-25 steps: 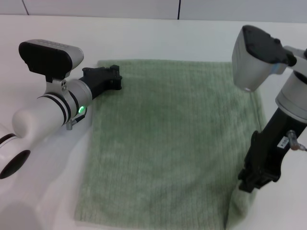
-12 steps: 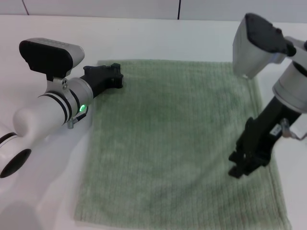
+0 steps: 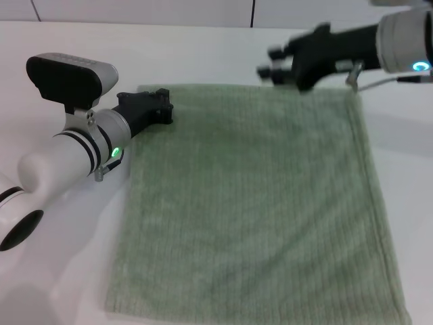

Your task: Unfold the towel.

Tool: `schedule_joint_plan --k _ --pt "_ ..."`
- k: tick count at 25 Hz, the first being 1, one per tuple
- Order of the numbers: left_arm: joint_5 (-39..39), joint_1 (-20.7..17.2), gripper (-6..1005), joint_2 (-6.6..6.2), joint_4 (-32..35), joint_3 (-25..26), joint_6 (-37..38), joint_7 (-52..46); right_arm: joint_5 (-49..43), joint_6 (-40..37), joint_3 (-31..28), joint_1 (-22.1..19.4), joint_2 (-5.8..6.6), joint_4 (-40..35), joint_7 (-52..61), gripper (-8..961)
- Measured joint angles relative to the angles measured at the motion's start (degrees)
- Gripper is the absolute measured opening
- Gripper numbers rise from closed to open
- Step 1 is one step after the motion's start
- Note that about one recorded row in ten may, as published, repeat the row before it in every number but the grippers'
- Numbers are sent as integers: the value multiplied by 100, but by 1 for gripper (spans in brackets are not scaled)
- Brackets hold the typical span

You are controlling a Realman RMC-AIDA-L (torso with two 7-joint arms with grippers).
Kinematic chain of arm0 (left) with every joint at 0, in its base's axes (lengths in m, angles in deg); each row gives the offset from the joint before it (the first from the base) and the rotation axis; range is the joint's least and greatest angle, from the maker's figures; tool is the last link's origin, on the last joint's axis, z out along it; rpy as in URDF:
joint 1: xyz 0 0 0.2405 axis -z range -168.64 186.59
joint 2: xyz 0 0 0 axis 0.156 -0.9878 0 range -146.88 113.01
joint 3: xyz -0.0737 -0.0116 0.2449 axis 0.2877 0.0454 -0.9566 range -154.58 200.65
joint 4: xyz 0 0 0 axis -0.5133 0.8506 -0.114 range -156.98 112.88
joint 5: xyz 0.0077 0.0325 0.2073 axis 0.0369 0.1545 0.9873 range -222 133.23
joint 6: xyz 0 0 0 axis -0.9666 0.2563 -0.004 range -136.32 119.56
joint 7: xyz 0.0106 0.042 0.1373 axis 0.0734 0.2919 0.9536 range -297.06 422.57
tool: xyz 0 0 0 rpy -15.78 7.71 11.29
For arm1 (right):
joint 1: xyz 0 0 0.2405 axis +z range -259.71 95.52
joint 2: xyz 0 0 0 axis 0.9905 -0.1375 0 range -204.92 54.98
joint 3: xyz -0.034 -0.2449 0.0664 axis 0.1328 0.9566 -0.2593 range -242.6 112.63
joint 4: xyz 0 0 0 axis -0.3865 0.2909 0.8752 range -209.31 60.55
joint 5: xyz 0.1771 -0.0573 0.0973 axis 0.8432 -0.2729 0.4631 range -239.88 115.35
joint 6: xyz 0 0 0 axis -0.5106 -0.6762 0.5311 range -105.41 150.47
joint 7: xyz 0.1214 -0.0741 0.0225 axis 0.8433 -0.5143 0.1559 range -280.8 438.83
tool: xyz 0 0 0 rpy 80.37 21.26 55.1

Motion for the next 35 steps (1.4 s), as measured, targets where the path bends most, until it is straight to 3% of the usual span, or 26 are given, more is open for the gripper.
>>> schedule_joint_plan --k 4,7,11,15,19,23,29,33,35 --pt "-1 1 -1 0 37 5 -1 6 2558 1269 153 -706 -3 202 -2083 360" --pt "-1 1 -1 0 65 9 -1 17 4843 1551 312 -1092 8 637 -4267 362" --pt "-29 -22 7 0 180 174 101 48 7873 894 629 -1389 -10 1672 -7326 364" --pt "-34 -294 36 -1 315 799 914 49 9941 -344 949 -1321 9 3032 -9560 365" --pt "-27 -851 80 -23 332 1256 2241 81 10434 -1001 927 -1269 30 3830 -10113 367" --pt "-15 -1270 164 -41 359 1655 3236 639 10436 -1027 554 -1261 42 4308 -9816 369" --pt "-38 -1496 303 -18 372 1813 4065 1374 10945 -1173 107 -1264 34 5069 -9730 541" --pt "-45 -1546 439 -23 484 1960 4559 1449 11561 -1387 87 -1321 10 5482 -9769 711" --pt "-44 -1549 507 -28 492 1962 4586 1444 11600 -1391 87 -1320 7 5530 -9798 711"
